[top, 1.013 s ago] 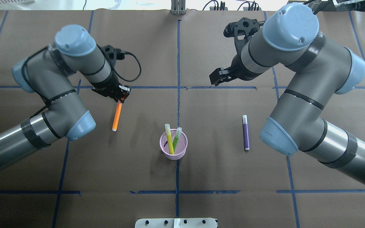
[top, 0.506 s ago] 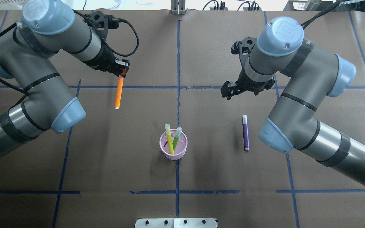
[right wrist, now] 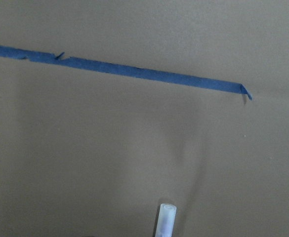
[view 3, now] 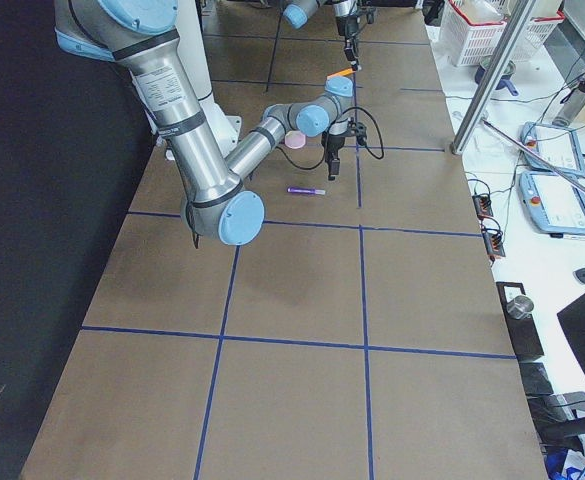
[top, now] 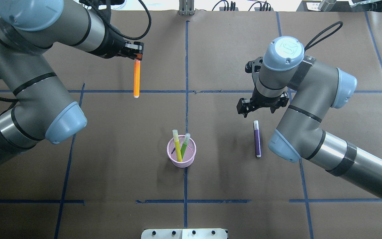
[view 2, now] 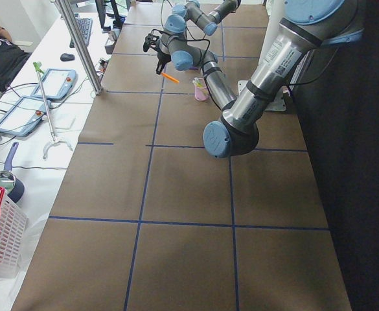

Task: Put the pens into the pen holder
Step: 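Lift the orange marker with the left gripper while the right moves above the purple marker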

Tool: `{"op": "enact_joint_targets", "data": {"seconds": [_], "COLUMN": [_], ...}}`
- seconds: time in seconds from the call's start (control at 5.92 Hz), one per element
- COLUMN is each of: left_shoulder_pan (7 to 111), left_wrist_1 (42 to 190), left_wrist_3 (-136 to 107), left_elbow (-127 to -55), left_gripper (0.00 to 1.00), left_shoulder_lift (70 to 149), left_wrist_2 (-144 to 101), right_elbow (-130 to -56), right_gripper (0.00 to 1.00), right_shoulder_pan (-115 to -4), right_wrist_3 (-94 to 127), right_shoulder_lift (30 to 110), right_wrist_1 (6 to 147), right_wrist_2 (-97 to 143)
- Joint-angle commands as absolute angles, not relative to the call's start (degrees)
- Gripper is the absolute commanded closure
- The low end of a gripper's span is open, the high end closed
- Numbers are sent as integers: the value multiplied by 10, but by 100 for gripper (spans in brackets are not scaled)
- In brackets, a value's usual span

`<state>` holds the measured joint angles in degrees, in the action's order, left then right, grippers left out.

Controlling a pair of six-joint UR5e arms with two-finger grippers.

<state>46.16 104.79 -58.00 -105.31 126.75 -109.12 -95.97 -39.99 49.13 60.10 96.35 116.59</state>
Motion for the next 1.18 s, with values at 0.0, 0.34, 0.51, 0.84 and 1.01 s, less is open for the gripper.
{"op": "enact_joint_targets", "data": {"seconds": [0.0, 0.34, 0.51, 0.84, 1.01], "left_shoulder_pan": [448, 411, 404, 382, 355], "left_wrist_1": [1108, 1140, 1141, 1141, 1141], "left_wrist_3": [-655, -691, -693, -693, -693], "left_elbow": [-1057, -1057, -1061, -1078, -1103], "left_gripper": [100, 100, 100, 100, 100], "left_shoulder_lift": [1270, 1269, 1267, 1260, 1236], "left_wrist_2": [-1036, -967, -951, -918, -899], "right_elbow": [-935, -929, -929, -927, -925], "right_gripper": [0, 0, 0, 0, 0], "right_shoulder_pan": [-396, -392, -388, -380, -379], "right_wrist_3": [492, 491, 491, 517, 517], "right_shoulder_lift": [602, 604, 606, 650, 651], "right_wrist_1": [962, 962, 952, 841, 840], "right_wrist_2": [1190, 1206, 1206, 1205, 1205]}}
